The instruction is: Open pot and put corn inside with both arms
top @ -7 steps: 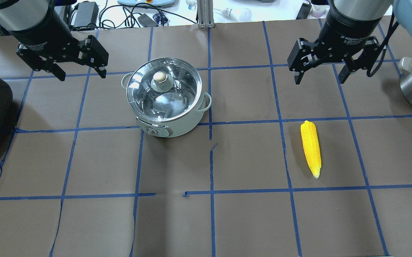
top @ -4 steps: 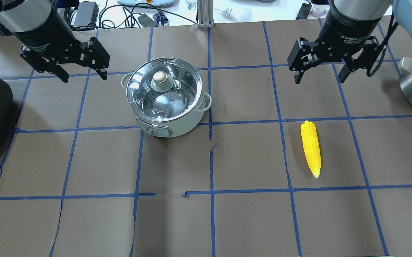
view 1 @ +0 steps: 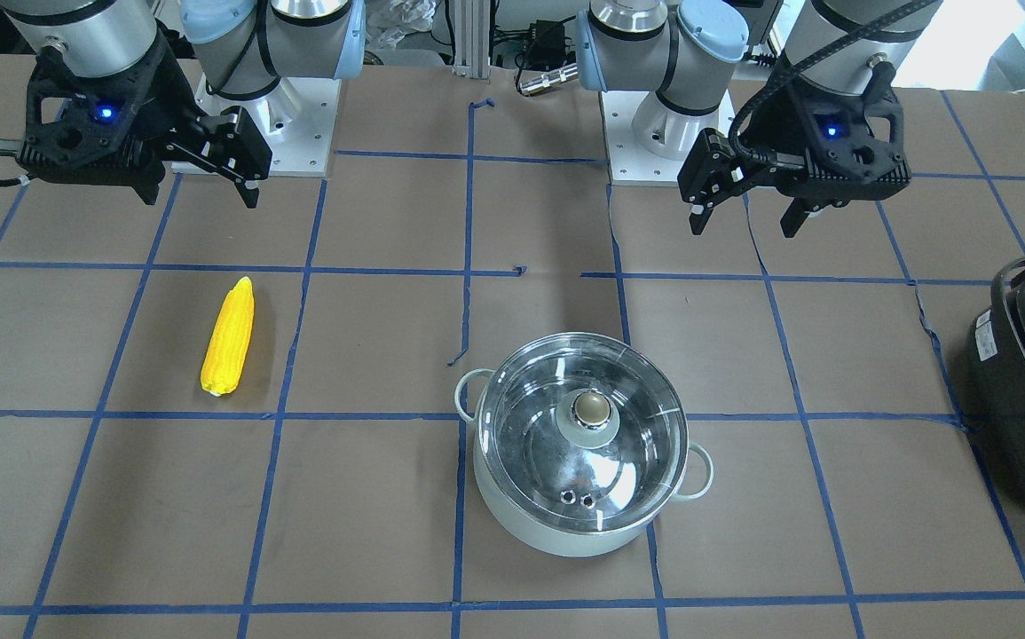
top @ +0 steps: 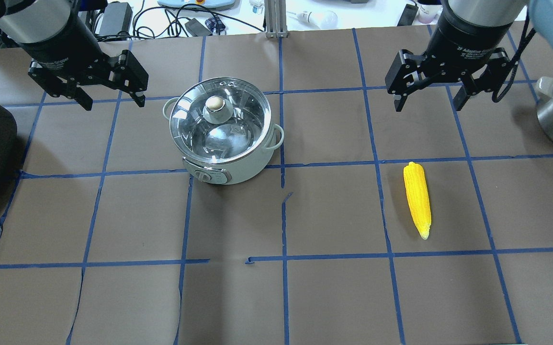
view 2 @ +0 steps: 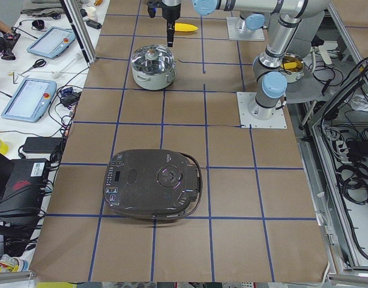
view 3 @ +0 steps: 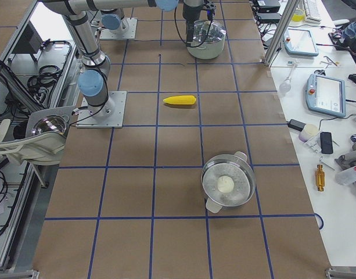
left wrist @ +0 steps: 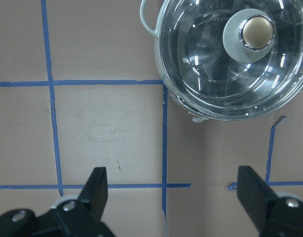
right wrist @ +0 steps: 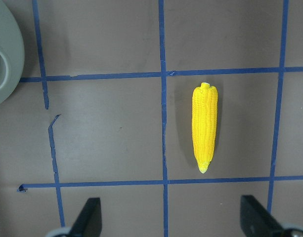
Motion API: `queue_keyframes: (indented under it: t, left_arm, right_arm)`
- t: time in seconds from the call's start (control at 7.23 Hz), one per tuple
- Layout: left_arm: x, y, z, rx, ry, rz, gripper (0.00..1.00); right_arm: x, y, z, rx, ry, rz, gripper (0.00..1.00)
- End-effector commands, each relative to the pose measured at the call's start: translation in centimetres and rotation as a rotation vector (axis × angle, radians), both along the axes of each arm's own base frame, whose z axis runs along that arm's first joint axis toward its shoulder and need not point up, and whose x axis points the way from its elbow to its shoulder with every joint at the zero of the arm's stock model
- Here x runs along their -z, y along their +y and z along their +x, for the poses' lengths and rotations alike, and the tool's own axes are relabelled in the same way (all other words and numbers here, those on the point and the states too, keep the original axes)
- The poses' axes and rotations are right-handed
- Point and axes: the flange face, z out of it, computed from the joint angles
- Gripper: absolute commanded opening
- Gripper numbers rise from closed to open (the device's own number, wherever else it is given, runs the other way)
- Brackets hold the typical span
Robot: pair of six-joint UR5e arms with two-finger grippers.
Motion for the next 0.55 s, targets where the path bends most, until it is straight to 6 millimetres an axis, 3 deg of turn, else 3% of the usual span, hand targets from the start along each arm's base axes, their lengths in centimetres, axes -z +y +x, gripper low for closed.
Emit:
queue_keyframes:
  t: [0.0,0.41]
  left_arm:
    - [-0.1,0.05,0.01,-0.002,-0.001,-0.003,0.95]
    - [-0.03,-0.01,-0.05,-0.003,0.005,-0.002,0.96]
  right_arm:
    - [-0.32,0.02,-0.06,0.003,0.0,-0.006,1.0]
    - [-0.28,-0.13,-0.02,-0.006,-0.005,-0.008,1.0]
